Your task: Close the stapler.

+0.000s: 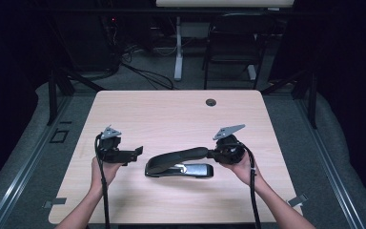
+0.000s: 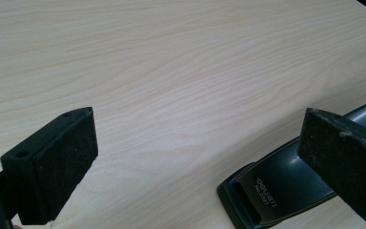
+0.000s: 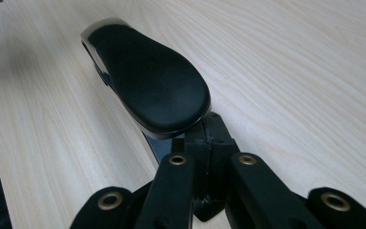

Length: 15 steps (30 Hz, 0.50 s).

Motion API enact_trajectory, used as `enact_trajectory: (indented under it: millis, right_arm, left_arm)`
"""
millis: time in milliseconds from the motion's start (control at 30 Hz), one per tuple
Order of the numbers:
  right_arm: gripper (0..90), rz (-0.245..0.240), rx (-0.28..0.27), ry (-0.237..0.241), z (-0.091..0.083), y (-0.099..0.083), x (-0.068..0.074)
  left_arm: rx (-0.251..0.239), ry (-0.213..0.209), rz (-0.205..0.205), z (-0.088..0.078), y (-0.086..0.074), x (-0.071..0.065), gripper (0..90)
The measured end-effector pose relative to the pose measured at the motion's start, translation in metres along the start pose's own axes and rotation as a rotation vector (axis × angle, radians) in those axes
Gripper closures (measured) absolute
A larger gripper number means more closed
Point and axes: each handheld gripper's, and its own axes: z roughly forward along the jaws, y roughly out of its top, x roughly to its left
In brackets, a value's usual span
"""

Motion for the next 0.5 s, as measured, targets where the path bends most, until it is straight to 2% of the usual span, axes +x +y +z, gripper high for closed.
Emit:
enact_trajectory:
  millis: [500]
  right_arm:
    - [90.0,-0.004,0.078,0.001,0.0079,-0.0041,-0.0055]
  left_arm:
    - [0.006,-0.006,0.007,0.0019,0.0000,-0.0007,0.1]
